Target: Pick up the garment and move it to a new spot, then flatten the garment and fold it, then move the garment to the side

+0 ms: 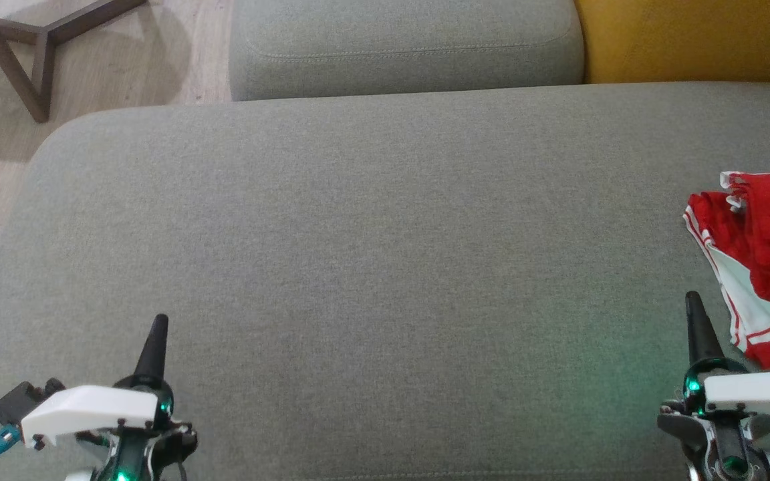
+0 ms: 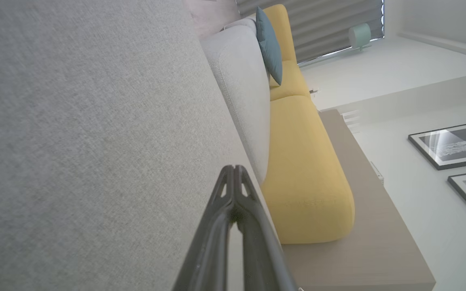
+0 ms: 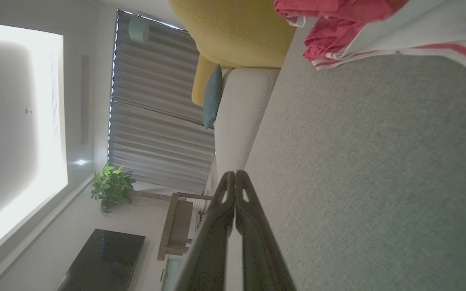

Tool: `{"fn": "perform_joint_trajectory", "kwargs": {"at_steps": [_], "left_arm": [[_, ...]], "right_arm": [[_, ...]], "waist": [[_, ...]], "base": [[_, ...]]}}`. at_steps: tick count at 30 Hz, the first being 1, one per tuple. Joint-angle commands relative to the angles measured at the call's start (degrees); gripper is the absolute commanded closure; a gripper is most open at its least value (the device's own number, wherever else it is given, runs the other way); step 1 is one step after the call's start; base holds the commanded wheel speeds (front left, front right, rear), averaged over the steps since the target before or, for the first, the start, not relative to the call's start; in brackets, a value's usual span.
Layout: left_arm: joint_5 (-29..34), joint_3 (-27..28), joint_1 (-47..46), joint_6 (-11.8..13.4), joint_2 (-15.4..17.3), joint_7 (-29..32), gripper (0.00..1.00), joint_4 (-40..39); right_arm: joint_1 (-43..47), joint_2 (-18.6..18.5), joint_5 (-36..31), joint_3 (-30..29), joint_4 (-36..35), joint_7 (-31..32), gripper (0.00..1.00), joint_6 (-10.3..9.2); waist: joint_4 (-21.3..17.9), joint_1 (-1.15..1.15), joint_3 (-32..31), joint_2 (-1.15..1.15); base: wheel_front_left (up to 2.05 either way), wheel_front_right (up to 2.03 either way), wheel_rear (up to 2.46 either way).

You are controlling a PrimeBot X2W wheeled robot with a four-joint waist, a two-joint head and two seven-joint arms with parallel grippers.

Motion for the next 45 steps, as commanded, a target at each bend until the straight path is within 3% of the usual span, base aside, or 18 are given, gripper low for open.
{"fn": "perform_joint_trajectory", "kwargs": {"at_steps": [1,27,45], "left_arm": [[-1.7,2.3,-3.7,-0.8,0.3,0.5,1.00,-1.6],[-18.3,7.6,-5.4,-4.8,-1.3,4.9,1.00,-1.1],[-18.3,8.0,-5.4,-4.9,-1.6,5.2,1.00,-1.1]], "right_arm": [[-3.4,-1.2,1.9,0.7,-1.5,0.2,1.00,0.30],[-6.1,-1.2,19.2,-0.6,1.2,1.8,1.00,0.38],[-6.2,-0.9,19.1,-1.0,1.3,2.1,1.00,0.39]], "waist": [[0.0,0.00,0.0,0.00],[0.1,0.00,0.1,0.00],[0.1,0.00,0.1,0.00]], "base": [[0.00,0.00,0.00],[0.00,0.00,0.00],[0.00,0.00,0.00]]}}
